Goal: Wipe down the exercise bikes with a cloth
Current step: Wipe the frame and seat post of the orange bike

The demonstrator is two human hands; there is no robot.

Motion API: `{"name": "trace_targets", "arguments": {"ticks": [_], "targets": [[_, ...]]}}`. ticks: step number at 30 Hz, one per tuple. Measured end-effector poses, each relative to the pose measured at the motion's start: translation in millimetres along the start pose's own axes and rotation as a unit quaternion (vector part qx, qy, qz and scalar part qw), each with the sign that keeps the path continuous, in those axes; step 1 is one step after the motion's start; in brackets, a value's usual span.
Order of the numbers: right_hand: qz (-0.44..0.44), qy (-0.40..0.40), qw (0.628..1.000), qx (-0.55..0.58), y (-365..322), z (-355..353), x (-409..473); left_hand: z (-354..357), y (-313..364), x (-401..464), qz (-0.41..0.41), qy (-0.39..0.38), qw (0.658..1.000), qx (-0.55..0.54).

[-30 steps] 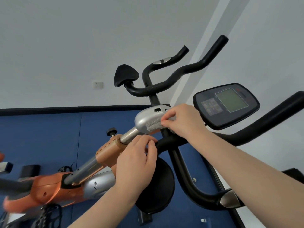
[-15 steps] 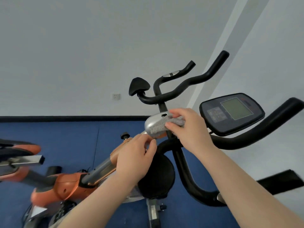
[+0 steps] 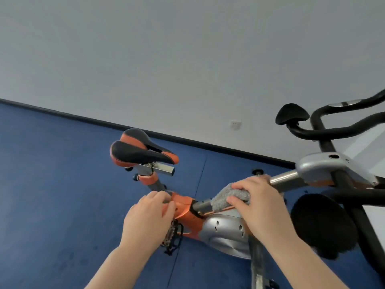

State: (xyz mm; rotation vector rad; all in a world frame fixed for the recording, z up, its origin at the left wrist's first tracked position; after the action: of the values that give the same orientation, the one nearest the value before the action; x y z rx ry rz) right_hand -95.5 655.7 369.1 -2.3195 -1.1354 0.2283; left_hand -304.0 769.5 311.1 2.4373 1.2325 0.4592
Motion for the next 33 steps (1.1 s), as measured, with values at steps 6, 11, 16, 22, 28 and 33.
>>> {"name": "trace_targets", "arguments": {"ticks": [6,11,16,22,28,33], "targets": [[0.026,-0.017,0.999,-0.016,-88.2,98.9,-26.9,-61.4,-134.3,-27.2,-0.019,0.012,0.999,0.024],[0.068,-0.011,0.998,-0.007,-159.2,148.8,-43.6,-113.2,-228.1,-33.8,-0.010,-0.012,0.999,0.048],[0.087,0.000,0.996,-0.024,-204.8,165.8,-42.7,-146.0,-285.8,-10.4,-0.010,-0.009,0.999,0.037],[0.096,0.006,0.995,-0.023,-243.9,203.1,7.8,-150.1,-318.9,51.1,0.010,-0.016,1.000,0.020],[0.057,-0.007,0.998,0.017,-300.4,243.7,82.7,-171.8,-366.9,127.3,0.011,-0.005,0.999,0.044],[0.047,0.005,0.999,-0.007,-332.0,258.9,140.0,-181.6,-400.7,188.7,-0.005,0.003,1.000,0.031]]}}
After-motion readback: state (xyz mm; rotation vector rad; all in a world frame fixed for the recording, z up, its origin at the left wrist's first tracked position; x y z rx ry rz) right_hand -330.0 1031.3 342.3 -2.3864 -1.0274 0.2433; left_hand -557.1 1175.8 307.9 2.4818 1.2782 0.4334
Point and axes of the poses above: each hand's wrist, its own x-axis towards the middle knuckle, its own z-axis out of the palm, y = z × x, the point moved 10 cm from there along x, towards the middle knuckle, and after that the axes turned 12 degrees about z, right-handed, at the moved point
